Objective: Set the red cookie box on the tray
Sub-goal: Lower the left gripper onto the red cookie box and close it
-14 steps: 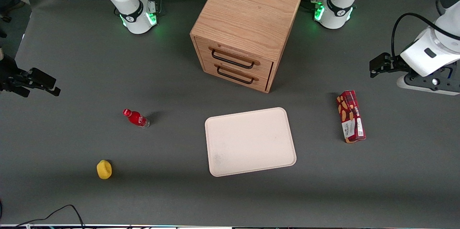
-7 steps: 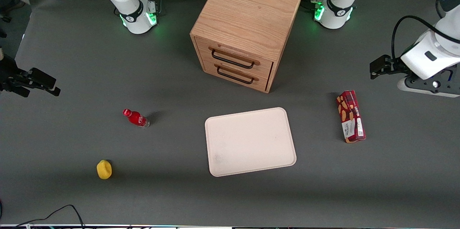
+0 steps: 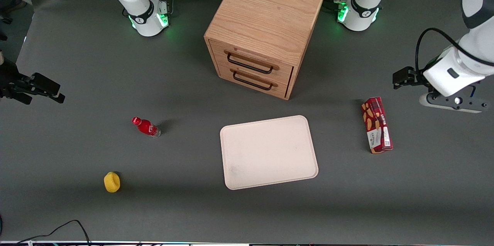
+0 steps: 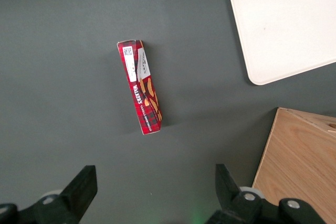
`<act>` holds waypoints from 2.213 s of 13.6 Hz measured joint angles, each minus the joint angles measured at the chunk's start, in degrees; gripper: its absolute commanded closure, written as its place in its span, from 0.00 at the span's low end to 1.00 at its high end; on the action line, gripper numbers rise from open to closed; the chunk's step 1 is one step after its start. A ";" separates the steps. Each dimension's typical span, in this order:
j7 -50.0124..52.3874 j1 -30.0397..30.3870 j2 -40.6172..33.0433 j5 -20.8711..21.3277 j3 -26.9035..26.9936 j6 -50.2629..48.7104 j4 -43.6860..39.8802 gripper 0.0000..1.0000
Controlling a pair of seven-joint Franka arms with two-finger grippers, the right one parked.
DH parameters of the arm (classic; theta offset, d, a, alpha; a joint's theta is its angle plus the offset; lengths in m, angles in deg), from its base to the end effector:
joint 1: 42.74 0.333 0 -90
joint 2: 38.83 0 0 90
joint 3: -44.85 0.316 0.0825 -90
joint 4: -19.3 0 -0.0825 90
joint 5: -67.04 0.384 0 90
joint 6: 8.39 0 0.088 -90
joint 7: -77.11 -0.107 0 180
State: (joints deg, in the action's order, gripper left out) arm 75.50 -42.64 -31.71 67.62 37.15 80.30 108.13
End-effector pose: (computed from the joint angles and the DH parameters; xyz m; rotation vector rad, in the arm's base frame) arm 0.5806 -0.0719 0.5619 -3.1252 0.2524 0.1974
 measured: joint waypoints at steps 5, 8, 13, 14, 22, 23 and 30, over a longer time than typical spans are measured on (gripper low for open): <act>-1.14 2.68 10.40 0.05 0.57 14.72 4.32 0.00; -1.38 4.23 17.71 0.05 0.69 23.09 6.32 0.00; -1.33 7.21 19.99 0.03 0.69 29.72 10.39 0.00; -0.92 7.20 19.82 0.03 0.60 31.12 11.58 0.00; 0.70 7.38 12.55 0.00 0.40 39.34 25.31 1.00; 0.79 7.34 11.83 0.00 0.19 39.29 26.03 1.00; 5.98 4.35 11.66 0.33 -0.38 40.76 26.55 0.93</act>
State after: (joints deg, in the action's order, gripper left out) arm 81.48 -38.29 -20.05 67.95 36.77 121.05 134.68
